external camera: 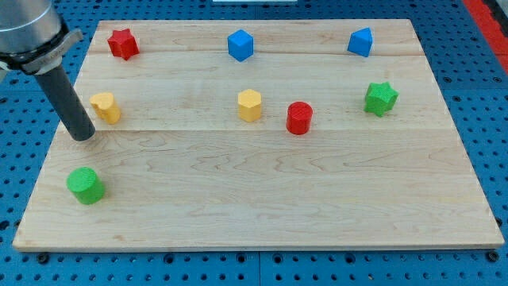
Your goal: Make the red circle to touch the right side of the yellow hexagon
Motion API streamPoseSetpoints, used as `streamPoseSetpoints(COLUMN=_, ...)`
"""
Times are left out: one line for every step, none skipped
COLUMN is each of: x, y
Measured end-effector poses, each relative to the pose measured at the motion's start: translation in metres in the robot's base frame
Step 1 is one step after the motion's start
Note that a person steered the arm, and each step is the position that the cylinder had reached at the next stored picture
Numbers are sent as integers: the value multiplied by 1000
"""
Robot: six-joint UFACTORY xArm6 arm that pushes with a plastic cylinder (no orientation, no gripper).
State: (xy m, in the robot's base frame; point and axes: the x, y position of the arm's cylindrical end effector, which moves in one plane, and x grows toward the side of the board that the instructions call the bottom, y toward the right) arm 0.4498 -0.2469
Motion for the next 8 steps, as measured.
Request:
streamPoseSetpoints(x=-10, y=20)
streamPoseSetpoints(x=-24, y=32)
streamPoseSetpoints(x=-16, y=20)
streamPoseSetpoints(x=33, y=70)
streamPoseSetpoints(x=45, y=99)
streamPoseSetpoints(x=45, y=102)
streamPoseSetpoints(x=45, y=101)
streamPoseSetpoints(x=47, y=107)
